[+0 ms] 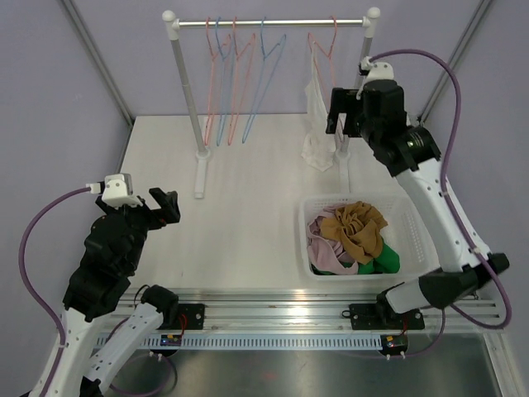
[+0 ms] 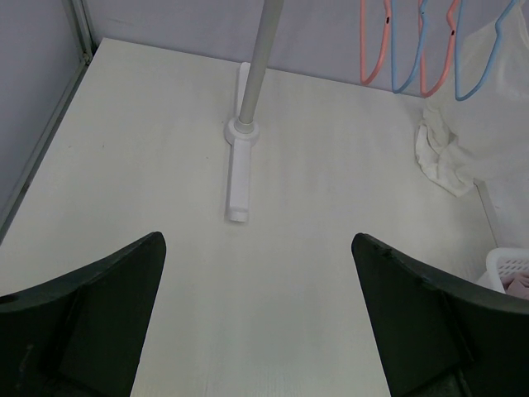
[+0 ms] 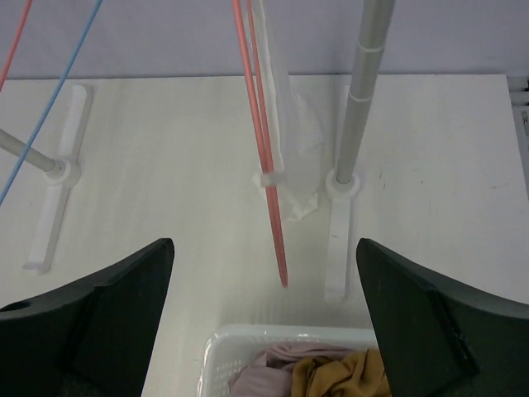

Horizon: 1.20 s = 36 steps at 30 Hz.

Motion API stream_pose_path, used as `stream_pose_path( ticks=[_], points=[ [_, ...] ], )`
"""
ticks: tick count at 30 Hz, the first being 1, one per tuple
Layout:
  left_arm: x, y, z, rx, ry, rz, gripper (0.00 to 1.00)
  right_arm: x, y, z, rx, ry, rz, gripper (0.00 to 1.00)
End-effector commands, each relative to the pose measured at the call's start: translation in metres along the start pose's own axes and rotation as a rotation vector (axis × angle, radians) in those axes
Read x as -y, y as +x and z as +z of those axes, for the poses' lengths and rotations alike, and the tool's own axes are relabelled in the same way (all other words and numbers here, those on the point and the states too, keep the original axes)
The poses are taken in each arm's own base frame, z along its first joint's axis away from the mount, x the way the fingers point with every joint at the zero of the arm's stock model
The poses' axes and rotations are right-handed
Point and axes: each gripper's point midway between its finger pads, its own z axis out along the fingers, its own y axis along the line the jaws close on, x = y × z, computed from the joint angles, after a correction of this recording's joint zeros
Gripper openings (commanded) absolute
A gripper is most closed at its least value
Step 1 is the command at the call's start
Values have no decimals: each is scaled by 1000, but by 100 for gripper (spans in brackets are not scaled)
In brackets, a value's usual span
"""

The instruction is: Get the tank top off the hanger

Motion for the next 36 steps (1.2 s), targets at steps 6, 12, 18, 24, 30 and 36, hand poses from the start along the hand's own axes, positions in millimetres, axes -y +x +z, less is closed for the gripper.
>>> stream_pose_path(
  ticks=[6,12,18,24,30,36],
  points=[
    [1,-6,6,24,-8,4,99,-16,-31,67,-83,-44,-132,83],
    [4,-3,7,10,11,9,99,-22,-33,101,-108,-55,-175,59],
    [6,-2,8,4,19,13,99,-25,-31,116,-103,-53,-180,33],
    [6,-2,8,0,19,14,99,-26,-32,116,-89,-54,-164,0],
    [6,-2,9,-1,19,12,99,-43,-50,94,-41,-140,-85,0],
    [6,-1,10,-4,18,11,99,-51,-77,58,32,-204,-59,0]
  ],
)
